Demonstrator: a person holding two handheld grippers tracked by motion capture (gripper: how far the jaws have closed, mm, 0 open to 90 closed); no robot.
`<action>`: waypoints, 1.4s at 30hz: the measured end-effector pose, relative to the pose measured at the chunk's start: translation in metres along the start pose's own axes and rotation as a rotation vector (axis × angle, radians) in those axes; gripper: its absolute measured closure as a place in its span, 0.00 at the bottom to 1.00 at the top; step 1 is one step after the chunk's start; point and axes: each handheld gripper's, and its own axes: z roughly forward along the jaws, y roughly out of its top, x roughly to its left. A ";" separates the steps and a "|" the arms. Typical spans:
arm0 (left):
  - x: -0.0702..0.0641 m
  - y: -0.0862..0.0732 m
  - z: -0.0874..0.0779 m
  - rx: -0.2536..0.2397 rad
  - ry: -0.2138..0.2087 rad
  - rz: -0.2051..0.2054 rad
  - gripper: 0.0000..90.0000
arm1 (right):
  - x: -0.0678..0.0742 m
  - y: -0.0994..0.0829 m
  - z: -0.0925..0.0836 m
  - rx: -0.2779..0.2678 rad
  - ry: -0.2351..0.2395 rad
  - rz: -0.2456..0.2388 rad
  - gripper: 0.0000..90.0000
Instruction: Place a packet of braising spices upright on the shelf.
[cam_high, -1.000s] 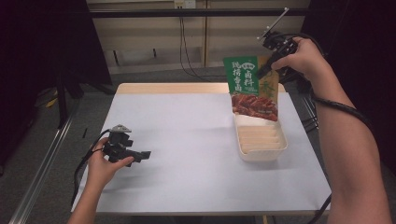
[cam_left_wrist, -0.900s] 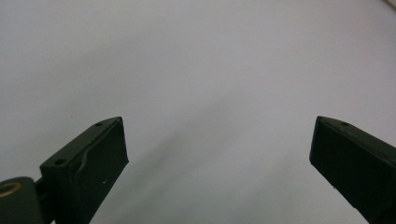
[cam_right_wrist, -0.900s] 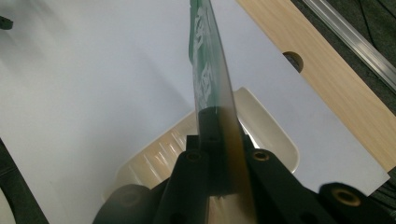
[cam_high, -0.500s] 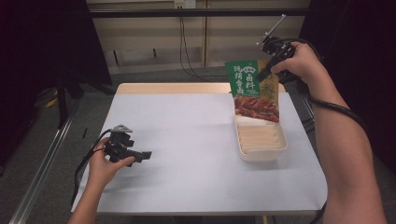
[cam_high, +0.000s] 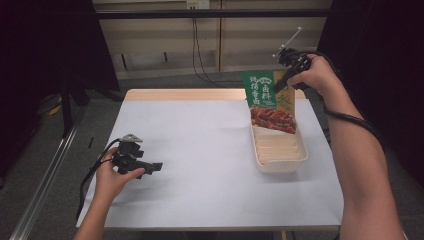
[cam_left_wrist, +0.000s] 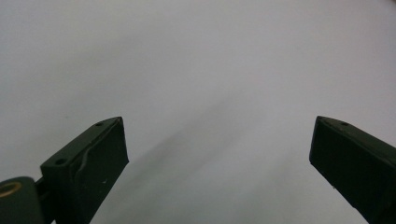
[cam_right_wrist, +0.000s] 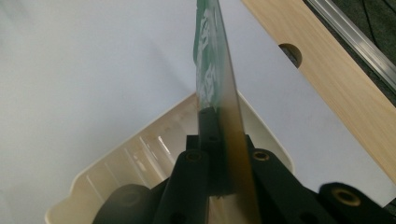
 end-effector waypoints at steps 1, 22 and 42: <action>0.000 0.000 0.000 0.002 0.002 0.001 0.05 | 0.000 -0.001 0.001 -0.004 0.000 -0.003 1.00; -0.004 0.003 0.000 0.011 -0.003 0.028 0.05 | -0.005 -0.037 0.009 -0.041 0.010 0.077 1.00; -0.007 0.002 0.003 0.006 0.002 0.022 0.05 | -0.011 -0.045 -0.009 -0.058 -0.058 0.125 0.63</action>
